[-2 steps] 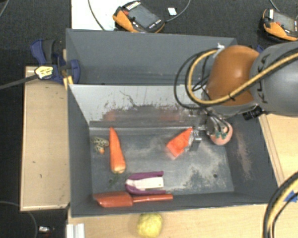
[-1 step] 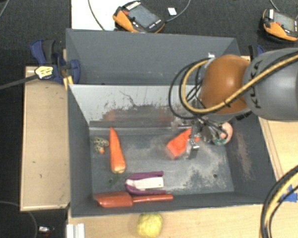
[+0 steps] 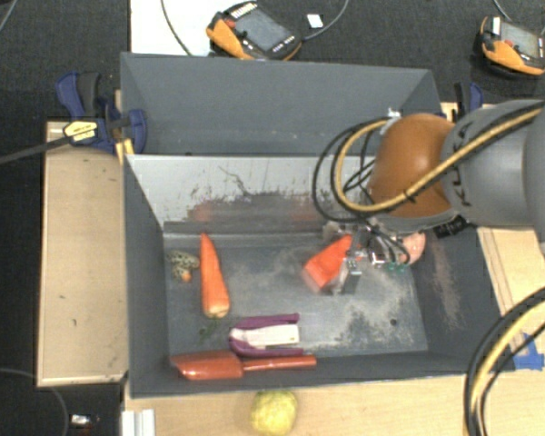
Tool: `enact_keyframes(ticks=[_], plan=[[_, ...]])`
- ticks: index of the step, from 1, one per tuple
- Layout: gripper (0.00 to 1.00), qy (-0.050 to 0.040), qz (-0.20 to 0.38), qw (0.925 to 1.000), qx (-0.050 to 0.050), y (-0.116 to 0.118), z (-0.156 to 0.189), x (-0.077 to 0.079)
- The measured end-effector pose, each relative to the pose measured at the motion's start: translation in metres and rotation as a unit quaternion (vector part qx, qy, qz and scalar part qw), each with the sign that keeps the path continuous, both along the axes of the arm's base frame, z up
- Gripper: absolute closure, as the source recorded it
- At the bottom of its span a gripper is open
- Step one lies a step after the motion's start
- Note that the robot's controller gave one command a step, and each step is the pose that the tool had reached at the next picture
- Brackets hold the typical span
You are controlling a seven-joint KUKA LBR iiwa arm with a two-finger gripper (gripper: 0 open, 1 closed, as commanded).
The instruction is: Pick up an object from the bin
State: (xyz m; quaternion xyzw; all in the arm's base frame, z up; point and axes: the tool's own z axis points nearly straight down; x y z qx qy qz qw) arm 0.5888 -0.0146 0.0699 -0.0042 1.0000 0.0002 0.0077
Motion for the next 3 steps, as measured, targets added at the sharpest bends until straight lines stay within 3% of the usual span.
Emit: enact_keyframes(ticks=[1,2,3], plan=[[1.00,0.0014,0.156,0.9877,-0.001,0.005,0.001,0.001],[1.00,0.0015,0.156,0.9878,-0.001,0.005,0.001,0.001],[1.00,0.0061,0.155,0.9879,0.000,0.006,0.041,-0.002]])
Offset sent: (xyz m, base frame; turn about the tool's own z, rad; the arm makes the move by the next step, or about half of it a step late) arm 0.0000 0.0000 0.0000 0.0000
